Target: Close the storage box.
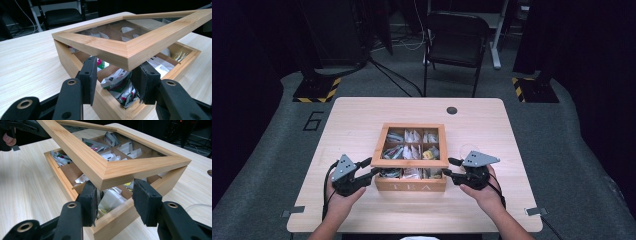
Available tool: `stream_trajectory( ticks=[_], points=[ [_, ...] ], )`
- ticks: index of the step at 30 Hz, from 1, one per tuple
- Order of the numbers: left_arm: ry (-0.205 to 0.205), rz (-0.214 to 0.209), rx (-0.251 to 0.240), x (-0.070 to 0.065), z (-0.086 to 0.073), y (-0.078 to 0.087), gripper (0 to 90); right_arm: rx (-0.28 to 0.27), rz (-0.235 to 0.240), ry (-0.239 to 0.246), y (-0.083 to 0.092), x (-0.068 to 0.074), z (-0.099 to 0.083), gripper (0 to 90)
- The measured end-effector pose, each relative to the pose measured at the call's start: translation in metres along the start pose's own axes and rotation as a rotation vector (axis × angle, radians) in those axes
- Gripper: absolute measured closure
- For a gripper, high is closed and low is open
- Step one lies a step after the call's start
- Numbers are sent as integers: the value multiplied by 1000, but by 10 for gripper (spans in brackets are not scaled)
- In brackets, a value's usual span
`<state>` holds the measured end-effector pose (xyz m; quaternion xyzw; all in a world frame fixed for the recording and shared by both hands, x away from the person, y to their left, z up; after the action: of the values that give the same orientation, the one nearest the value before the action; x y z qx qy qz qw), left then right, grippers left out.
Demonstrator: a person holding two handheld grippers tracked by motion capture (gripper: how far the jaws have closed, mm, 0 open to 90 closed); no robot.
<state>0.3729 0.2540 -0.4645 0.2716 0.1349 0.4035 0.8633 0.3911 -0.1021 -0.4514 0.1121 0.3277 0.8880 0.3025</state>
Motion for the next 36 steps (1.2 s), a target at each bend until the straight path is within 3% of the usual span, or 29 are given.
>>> stream_trajectory(
  ticks=[16,23,36],
  points=[
    [-27,-1,27,-4,-16,-4,561,30,4,9,-9,4,-14,544],
    [-14,-19,28,-5,-19,-2,561,40,3,12,-9,6,-17,543],
    [-24,-34,51,-7,-21,2,561,39,21,-19,-7,10,-18,531]
  ],
)
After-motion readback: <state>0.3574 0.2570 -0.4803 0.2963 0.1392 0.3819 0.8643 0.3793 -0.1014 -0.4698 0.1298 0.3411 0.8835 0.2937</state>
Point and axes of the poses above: each handheld gripper's, and its own axes: y roughly backward along the jaws, z roughly out of its top, x roughly to its left, the point moved 3 cm from there along -y, roughly forward along the jaws, and after that the axes turned 15 degrees about x, right-handed, at the moved point
